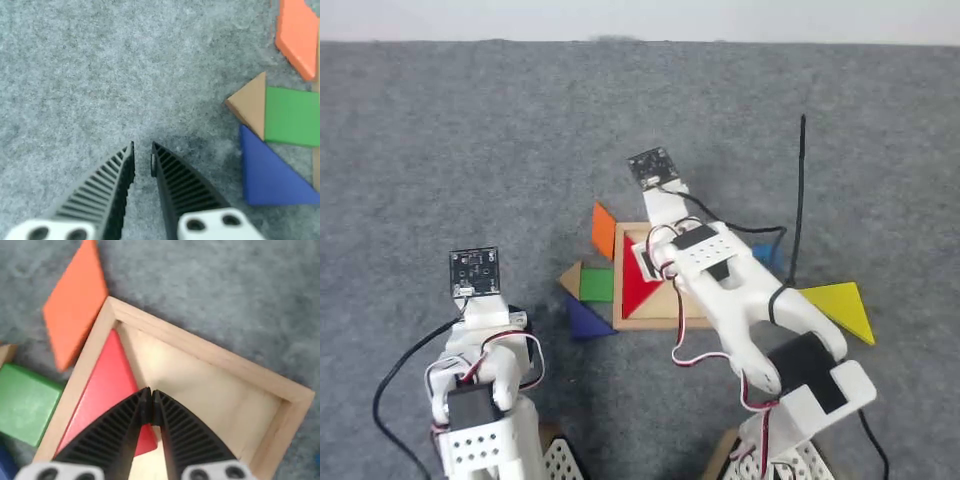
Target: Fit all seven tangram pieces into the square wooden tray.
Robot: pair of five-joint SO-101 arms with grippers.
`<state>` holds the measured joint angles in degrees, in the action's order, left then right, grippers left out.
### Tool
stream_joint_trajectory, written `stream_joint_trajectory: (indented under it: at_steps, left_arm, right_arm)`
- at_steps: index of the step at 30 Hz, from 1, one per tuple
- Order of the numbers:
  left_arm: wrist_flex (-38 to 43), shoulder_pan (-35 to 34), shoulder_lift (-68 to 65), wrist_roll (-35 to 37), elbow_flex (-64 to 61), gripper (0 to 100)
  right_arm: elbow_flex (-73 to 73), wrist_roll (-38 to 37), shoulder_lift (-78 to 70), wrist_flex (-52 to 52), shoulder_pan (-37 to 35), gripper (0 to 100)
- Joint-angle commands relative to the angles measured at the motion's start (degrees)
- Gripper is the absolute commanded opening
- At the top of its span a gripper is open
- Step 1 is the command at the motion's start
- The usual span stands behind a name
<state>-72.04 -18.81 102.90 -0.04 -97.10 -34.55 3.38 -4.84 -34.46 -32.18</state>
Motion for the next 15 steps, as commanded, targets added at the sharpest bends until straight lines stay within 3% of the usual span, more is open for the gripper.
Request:
stream_joint_trajectory:
  at_steps: [1,15]
  left_arm:
    - [-0.26,-0.18,1.32,-0.35,0.66,5]
    - [-0.26,-0.18,1.32,-0.35,0.66,5]
  right_arm:
    - [2.99,-3.16,0.22,-0.84,-2.68,2.0]
    - [2.90,-2.99,8.31,-4.53,1.19,2.4]
